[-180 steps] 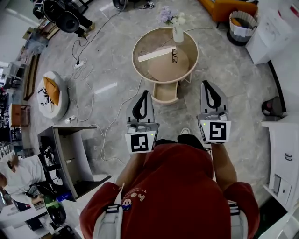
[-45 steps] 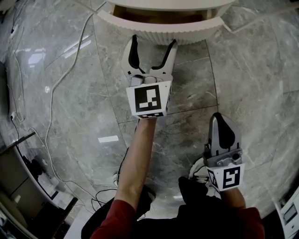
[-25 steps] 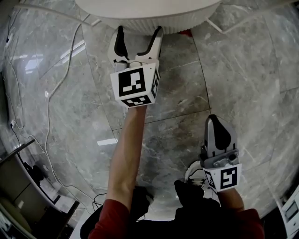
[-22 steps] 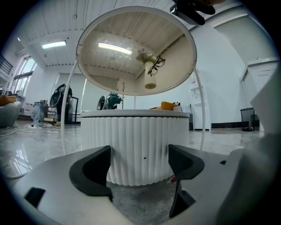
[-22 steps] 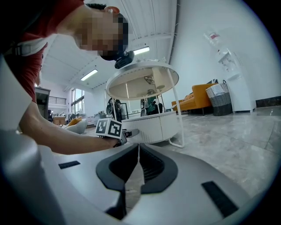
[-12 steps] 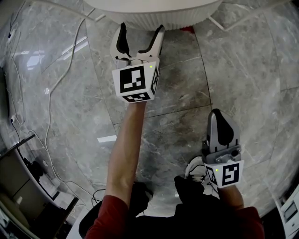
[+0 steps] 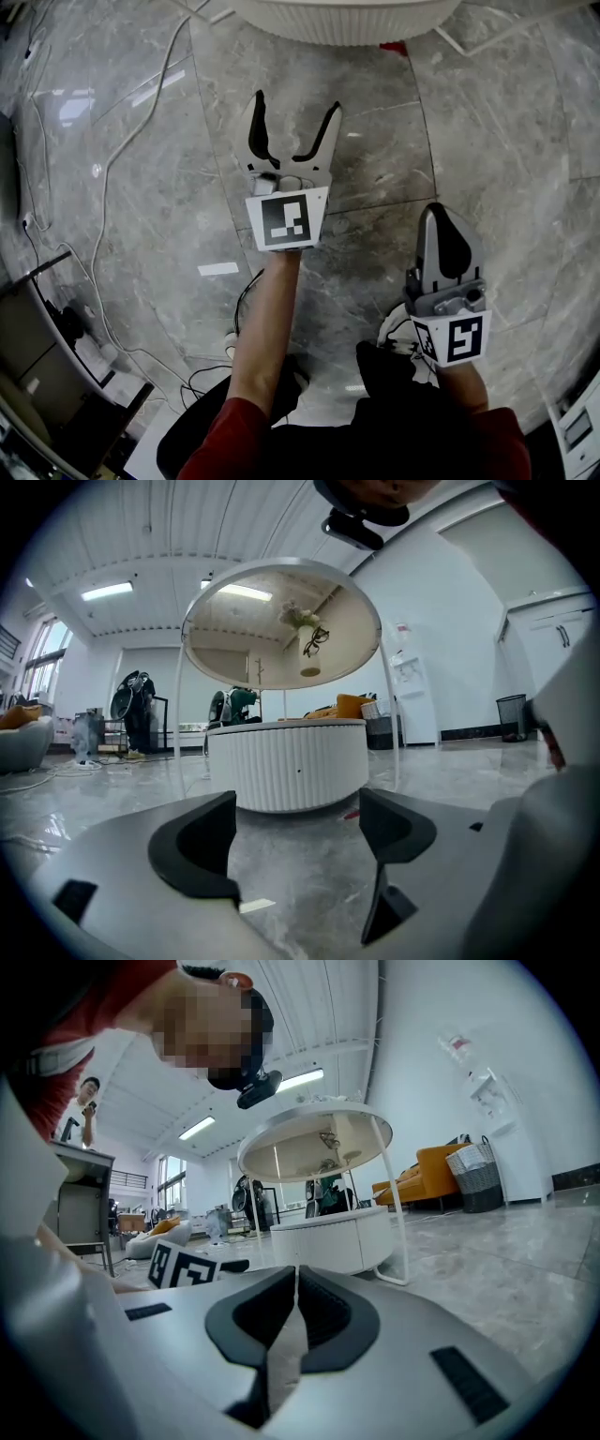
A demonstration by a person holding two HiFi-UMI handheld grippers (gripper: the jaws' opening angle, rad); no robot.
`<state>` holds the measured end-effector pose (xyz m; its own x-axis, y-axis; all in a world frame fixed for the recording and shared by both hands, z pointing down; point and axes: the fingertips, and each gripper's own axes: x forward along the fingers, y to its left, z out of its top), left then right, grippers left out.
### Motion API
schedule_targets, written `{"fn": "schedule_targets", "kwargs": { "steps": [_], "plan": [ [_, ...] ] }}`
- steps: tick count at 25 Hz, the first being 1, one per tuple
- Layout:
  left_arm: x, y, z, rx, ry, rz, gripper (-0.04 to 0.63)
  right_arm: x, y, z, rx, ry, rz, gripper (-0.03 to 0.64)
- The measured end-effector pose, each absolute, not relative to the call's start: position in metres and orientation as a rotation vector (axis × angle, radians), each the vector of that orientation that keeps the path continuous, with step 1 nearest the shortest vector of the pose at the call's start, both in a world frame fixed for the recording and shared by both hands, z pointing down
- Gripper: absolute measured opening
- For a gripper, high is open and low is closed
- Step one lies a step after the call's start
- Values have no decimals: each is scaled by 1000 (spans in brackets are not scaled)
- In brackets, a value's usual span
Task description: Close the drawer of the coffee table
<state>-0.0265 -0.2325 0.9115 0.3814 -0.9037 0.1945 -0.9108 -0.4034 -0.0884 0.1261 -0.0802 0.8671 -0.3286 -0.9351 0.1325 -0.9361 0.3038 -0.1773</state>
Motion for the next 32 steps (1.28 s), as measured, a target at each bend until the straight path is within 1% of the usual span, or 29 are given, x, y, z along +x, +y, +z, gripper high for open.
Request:
{"fn": "schedule_targets", "kwargs": {
  "steps": [4, 11, 15, 18, 32],
  "plan": [
    [-39, -192, 908, 2599, -1703, 359, 408, 114, -79, 866, 1798, -2554, 338, 26],
    [-59, -133, 868, 2691, -1760, 237, 407, 89, -76, 862, 1750, -2590, 308, 26],
    [-81, -104, 859, 2645, -1783, 183, 408, 77, -76, 858, 1726, -2608, 276, 26],
    [-94, -87, 862, 2606, -1791, 202, 408, 68, -75, 855, 1710, -2617, 256, 26],
    [-106, -76, 863, 2581, -1780, 187, 405, 60, -71, 847, 1684, -2621, 209, 26]
  ]
}}
